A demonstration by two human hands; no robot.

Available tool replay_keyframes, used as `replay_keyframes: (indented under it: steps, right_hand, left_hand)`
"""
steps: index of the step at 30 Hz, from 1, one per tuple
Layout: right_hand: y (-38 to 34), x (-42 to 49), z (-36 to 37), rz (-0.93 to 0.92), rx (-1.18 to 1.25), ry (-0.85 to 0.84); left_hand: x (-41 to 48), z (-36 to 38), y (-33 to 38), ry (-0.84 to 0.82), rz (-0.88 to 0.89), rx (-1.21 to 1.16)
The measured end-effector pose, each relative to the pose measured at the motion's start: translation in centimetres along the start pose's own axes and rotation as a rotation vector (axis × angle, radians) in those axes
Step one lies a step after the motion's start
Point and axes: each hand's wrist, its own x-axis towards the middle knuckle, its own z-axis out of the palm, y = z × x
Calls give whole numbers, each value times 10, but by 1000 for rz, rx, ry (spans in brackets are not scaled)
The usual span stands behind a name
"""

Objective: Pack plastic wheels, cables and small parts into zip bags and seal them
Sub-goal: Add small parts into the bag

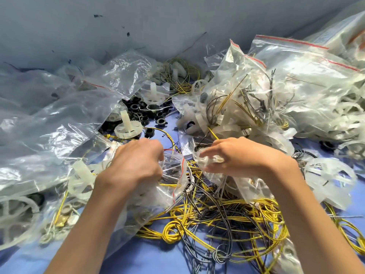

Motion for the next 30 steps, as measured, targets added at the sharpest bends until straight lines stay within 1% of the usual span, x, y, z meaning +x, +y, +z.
replay_keyframes:
  steps: [4, 9, 15, 23, 30]
  right_hand:
    - [0, -4, -2, -26, -5, -55]
    - [-7, 2, 5, 79, -127, -77]
    - [-12, 4, 7, 151, -172, -79]
    - [-11, 4, 6, 210, -151, -98]
    - [-12, -2, 1, 256, -119, -119]
  left_hand:
    - [-4, 0, 2, 20, 19, 32]
    - [-3, -4, -3, -7, 29, -32]
    - [1, -6, -9, -38, 66, -75]
    - [-2, -5, -8, -14, 58, -68]
    - [-4, -8, -8, -50, 77, -101]
